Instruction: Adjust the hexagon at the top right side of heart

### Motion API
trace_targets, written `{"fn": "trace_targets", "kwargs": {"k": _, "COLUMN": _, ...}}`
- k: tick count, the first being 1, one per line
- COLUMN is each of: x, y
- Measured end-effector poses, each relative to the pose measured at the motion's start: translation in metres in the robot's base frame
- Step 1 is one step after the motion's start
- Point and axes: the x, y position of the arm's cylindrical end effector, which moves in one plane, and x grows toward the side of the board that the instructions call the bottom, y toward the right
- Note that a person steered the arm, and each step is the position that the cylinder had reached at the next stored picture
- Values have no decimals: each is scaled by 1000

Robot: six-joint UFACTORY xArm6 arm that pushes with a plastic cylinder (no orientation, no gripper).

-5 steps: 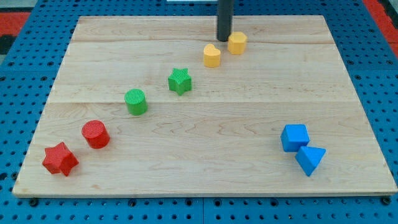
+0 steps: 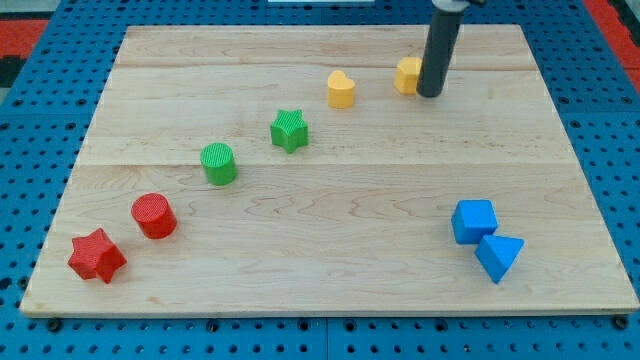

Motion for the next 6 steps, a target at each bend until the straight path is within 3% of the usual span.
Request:
{"fn": "trace_targets", "kwargs": {"k": 1, "x": 0, "y": -5}}
{"fn": "trace_targets", "kwargs": {"k": 2, "x": 56, "y": 67}}
{"fn": "trace_targets", "kwargs": {"k": 3, "x": 137, "y": 159}}
{"fn": "trace_targets", "kwargs": {"k": 4, "x": 264, "y": 168}}
{"fn": "trace_targets", "kwargs": {"k": 5, "x": 288, "y": 115}}
{"fn": "trace_targets", "kwargs": {"k": 6, "x": 283, "y": 48}}
